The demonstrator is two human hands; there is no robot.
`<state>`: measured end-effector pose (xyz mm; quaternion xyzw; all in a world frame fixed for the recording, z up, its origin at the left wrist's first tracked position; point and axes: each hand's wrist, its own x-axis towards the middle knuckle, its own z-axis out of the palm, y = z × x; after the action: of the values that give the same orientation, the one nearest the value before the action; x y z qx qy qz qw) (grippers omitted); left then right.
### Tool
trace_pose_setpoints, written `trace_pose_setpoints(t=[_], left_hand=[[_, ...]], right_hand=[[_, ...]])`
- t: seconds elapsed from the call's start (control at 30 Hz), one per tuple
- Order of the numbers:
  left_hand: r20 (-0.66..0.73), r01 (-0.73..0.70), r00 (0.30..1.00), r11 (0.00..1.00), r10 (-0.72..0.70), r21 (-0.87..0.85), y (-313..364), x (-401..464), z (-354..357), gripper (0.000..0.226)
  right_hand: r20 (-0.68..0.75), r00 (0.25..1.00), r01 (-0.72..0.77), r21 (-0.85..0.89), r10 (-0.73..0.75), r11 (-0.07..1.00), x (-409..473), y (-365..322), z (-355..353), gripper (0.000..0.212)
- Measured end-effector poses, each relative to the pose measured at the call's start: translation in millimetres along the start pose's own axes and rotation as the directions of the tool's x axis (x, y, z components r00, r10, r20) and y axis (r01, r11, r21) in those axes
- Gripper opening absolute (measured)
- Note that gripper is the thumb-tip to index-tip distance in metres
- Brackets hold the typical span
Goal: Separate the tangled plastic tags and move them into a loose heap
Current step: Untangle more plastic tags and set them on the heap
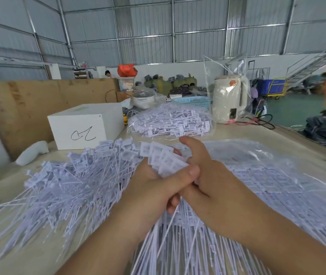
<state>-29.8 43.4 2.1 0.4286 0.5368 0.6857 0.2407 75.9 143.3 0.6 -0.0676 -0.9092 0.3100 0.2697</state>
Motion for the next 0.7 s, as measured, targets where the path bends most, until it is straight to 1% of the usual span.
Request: trace_pose_setpoints(t=[0.03, 0.07, 0.13, 0.17, 0.23, 0.27, 0.3, 0.37, 0.4, 0.43, 0.5, 0.63, 0.7], left_hand=[[0.037, 0.008, 0.999, 1.0, -0.008, 0.01, -0.4, 1.3, -1.2, 0.019], [0.067, 0.021, 0.998, 1.0, -0.022, 0.01, -0.9, 2.5, -2.9, 0.015], [0.1, 0.026, 0.995, 1.0, -0.026, 0.007, -1.8, 3.0, -6.0, 0.02], [0.088, 0.011, 0.996, 1.0, -0.012, 0.009, -1.6, 3.0, -7.0, 0.02], [0.021, -0.033, 0.999, 0.999, 0.032, 0.008, 0.0, 3.8, -7.1, 0.012], [-0.027, -0.05, 0.998, 0.999, 0.05, 0.003, 0.8, 4.2, -7.0, 0.012], [-0.074, -0.06, 0.996, 0.998, 0.059, -0.008, 1.4, 4.9, -7.1, 0.014], [-0.139, -0.063, 0.989, 0.998, 0.059, -0.025, 1.5, 5.5, -8.0, 0.011], [-0.148, -0.055, 0.988, 0.998, 0.051, -0.024, 1.2, 5.7, -8.5, 0.008], [-0.156, -0.038, 0.987, 0.999, 0.034, -0.024, 0.6, 5.5, -8.8, 0.006], [-0.156, -0.013, 0.988, 1.0, 0.011, -0.012, -0.7, 4.8, -9.0, 0.006], [-0.135, -0.05, 0.989, 0.998, 0.056, 0.049, 0.5, 4.2, -8.5, 0.01], [-0.166, -0.069, 0.983, 0.997, 0.075, 0.04, 0.9, 4.4, -6.0, 0.016]], right_hand=[[0.019, 1.0, -0.007, 0.003, 0.007, 1.0, 0.3, -0.6, -0.2, 0.059], [0.028, 1.0, -0.011, 0.003, 0.011, 1.0, 0.4, -0.3, -0.1, 0.061], [0.037, 0.999, -0.004, 0.013, 0.004, 1.0, 0.0, 0.4, 0.6, 0.067], [0.031, 0.999, 0.005, 0.036, -0.006, 0.999, -0.2, 0.1, 0.2, 0.069], [-0.027, 1.0, -0.006, 0.093, 0.009, 0.996, 0.2, 2.1, -2.4, 0.069], [-0.069, 0.997, -0.027, 0.106, 0.034, 0.994, 1.0, 3.7, -4.8, 0.066], [-0.1, 0.994, -0.044, 0.105, 0.054, 0.993, 1.2, 4.7, -7.7, 0.055], [-0.123, 0.991, -0.044, 0.078, 0.053, 0.996, 1.9, 4.9, -12.3, 0.019], [-0.117, 0.992, -0.03, 0.074, 0.038, 0.997, 1.9, 5.4, -13.0, 0.019], [-0.103, 0.994, -0.026, 0.069, 0.033, 0.997, 1.9, 5.7, -12.6, 0.026], [-0.095, 0.994, -0.038, 0.087, 0.046, 0.995, 1.4, 5.9, -11.2, 0.032], [-0.102, 0.993, -0.04, 0.136, 0.054, 0.99, 1.5, 5.7, -8.9, 0.025], [-0.16, 0.986, -0.026, 0.125, 0.046, 0.992, 2.2, 3.8, -6.4, 0.021]])
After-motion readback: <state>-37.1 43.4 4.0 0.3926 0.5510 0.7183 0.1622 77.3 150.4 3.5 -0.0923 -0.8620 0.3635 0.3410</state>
